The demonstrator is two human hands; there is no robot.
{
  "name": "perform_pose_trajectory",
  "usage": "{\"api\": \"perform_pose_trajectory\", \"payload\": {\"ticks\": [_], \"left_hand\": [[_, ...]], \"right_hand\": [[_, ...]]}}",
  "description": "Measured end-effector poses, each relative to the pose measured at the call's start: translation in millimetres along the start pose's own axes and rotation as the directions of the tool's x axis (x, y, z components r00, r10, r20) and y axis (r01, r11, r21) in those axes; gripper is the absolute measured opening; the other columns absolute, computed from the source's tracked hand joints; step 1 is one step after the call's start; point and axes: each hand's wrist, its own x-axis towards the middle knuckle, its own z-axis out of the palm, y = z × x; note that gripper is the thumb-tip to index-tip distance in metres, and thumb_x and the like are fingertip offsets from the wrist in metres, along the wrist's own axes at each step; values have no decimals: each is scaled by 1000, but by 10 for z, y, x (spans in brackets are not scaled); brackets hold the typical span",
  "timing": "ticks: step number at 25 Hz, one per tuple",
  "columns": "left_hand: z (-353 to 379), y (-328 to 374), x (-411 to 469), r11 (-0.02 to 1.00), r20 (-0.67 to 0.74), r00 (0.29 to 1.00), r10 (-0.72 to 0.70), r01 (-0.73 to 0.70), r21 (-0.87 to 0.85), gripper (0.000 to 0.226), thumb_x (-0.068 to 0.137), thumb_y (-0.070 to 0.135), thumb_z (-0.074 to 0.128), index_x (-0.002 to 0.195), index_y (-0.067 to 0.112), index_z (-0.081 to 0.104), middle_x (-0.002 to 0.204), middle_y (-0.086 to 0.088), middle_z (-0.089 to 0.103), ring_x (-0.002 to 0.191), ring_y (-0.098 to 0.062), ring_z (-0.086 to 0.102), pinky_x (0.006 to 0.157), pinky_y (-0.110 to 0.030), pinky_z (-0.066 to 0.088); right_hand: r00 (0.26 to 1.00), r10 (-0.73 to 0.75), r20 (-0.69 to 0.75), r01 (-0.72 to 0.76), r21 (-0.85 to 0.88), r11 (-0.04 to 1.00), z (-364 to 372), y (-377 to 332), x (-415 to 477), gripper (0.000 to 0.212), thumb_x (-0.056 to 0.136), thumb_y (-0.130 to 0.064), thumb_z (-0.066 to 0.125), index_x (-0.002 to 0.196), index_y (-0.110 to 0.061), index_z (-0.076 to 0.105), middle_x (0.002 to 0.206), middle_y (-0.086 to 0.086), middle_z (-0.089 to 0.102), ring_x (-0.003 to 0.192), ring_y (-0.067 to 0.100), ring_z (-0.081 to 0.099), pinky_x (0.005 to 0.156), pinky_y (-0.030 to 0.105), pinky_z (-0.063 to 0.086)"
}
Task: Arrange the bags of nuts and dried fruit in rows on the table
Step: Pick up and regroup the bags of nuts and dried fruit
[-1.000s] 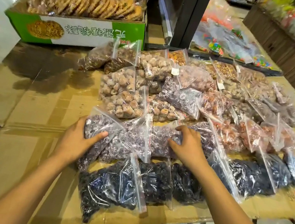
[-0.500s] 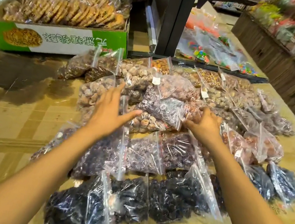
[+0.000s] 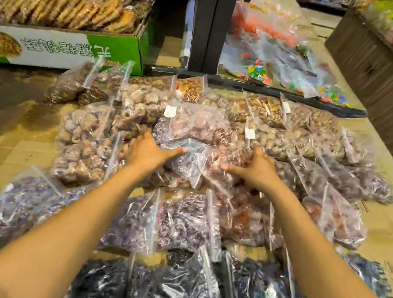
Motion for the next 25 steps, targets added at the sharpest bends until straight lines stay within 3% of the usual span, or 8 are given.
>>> {"api": "perform_pose_trajectory", "payload": {"ticks": [3,6,8,11,13,16,20,25], "left_hand": [[-1,62,-4,999,-65,997,-30,32,32,131,42,94,55,136,5,35,96,-12,66,87,-27,64,72,-42,57],[17,171,-79,995,-120,992,-40,50,86,117,50,78,70,134,5,32,108,-14,61,94,-31,62,75,-43,57],[25,199,-202,994,-58,993,-107,107,9,119,43,78,72,128,1,37,100,-11,60,85,-28,63,69,-38,57],[-7,140,-396,953,86,981,-172,188,-239,81,31,72,74,78,8,58,67,-3,57,61,-22,58,68,-37,57],[-26,107,-491,904,105,974,-202,226,-362,68,39,63,79,73,7,60,72,-9,64,70,-23,65,75,-35,55],[-9,137,-622,894,49,970,-237,237,-379,118,38,63,82,125,-7,47,117,-27,60,106,-35,62,86,-39,52],[17,156,-811,880,-35,982,-187,151,-451,122,57,45,86,148,8,14,150,-18,32,134,-37,37,110,-50,32],[-146,98,-1109,812,-144,986,-78,-22,-584,97,67,30,84,141,8,26,141,-11,41,122,-26,44,99,-35,37]], "right_hand": [[994,-11,109,18,-67,998,-65,49,127,109,65,-65,74,145,-8,28,134,13,53,117,30,56,98,44,50],[984,31,178,-16,-90,996,-113,48,258,103,69,-61,75,138,5,37,129,21,56,115,35,59,92,40,54],[977,56,204,-51,-31,998,-139,77,321,68,68,-54,79,105,-1,62,96,13,66,86,19,67,74,31,55],[974,69,217,-75,20,997,-146,120,298,53,64,-53,81,58,-14,47,57,-3,43,46,8,42,48,20,45],[970,66,232,-88,87,992,-152,119,206,57,63,-54,80,60,-13,42,58,-5,39,45,7,36,56,22,53],[986,28,163,-64,219,974,-175,114,32,63,57,-54,81,89,-5,57,77,0,50,61,7,50,82,30,56],[998,-24,51,3,378,926,-216,84,-154,125,62,-38,85,151,-1,5,149,22,34,133,36,41,110,41,36],[986,-13,-168,97,500,860,-231,-118,-562,118,50,-43,91,142,-14,24,127,7,46,117,28,52,99,35,42]]}}
